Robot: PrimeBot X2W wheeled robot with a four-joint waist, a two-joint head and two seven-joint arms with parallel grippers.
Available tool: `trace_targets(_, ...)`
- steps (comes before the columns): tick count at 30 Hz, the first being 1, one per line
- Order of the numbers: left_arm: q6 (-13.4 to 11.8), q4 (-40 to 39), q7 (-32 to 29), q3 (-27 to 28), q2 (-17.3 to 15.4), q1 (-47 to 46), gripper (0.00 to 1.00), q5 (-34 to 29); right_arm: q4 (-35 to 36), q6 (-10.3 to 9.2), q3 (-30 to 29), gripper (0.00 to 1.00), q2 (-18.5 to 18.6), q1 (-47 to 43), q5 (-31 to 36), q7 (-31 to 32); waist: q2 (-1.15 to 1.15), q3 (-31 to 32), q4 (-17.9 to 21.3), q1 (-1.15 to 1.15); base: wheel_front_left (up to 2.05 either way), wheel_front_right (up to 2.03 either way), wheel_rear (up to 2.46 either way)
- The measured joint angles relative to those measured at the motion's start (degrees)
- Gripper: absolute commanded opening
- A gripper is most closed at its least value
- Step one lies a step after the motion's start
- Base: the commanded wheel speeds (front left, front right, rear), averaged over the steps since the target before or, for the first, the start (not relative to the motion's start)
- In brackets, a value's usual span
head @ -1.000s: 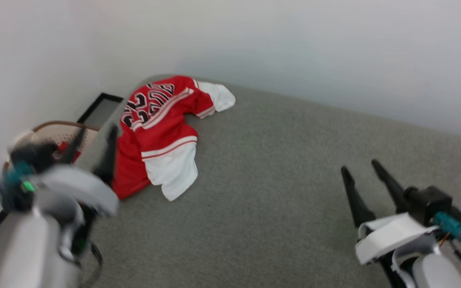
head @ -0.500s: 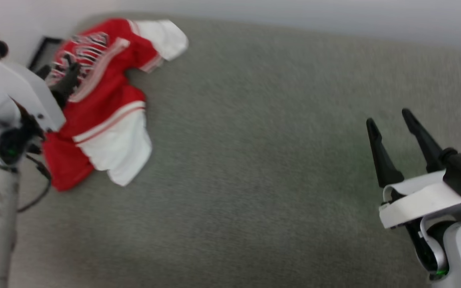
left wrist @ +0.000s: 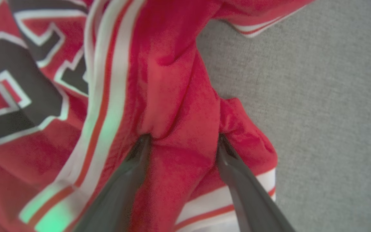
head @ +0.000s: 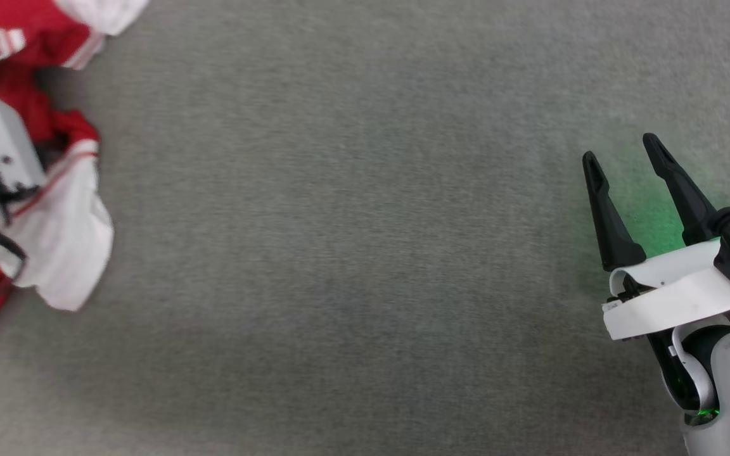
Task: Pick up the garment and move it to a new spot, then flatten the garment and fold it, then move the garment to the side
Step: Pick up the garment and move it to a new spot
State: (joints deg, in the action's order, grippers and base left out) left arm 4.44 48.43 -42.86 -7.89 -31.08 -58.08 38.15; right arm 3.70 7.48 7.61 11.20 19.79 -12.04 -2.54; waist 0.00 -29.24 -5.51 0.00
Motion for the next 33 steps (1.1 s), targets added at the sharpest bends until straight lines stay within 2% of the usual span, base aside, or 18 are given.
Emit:
trace_targets(9,0.3,4.9,4.4,1.3,-1.7,-2.3,1.00,0.7,-0.3,0.00,-0.1,1.00,-0.7,0.6,0.1,-0.1,0.00,-3.4,4.0,0.00,0.00,0.00,0.00)
trace_targets(10,0.5,5.2,5.0,1.3,-1.9,-2.4,0.97,0.7,-0.5,0.00,-0.2,1.00,-0.8,0.6,0.2,-0.2,0.00,-3.5,4.2,0.00,0.00,0.00,0.00)
trace_targets(11,0.6,5.6,5.5,1.4,-1.9,-2.5,0.35,0.7,-0.7,0.00,-0.3,1.00,-0.9,0.6,0.2,-0.3,0.00,-3.4,4.3,0.00,0.00,0.00,0.00)
trace_targets(12,0.6,5.9,6.5,1.3,-1.9,-2.6,0.00,0.7,-1.0,0.00,-0.4,1.00,-1.0,0.6,0.2,-0.4,0.00,-3.3,4.4,0.00,0.00,0.00,0.00)
trace_targets(21,1.4,5.5,12.6,-1.5,-1.4,-3.1,0.00,-1.9,-3.7,0.00,-1.4,1.00,-2.2,-0.7,0.6,-1.8,0.00,0.9,3.6,0.00,0.00,0.00,0.00)
trace_targets(33,2.4,-0.8,17.5,-5.4,-2.6,-6.8,0.00,-4.7,-7.1,0.00,-1.4,1.00,-4.3,-4.5,0.5,-3.4,0.00,10.7,1.0,0.00,0.00,0.00,0.00)
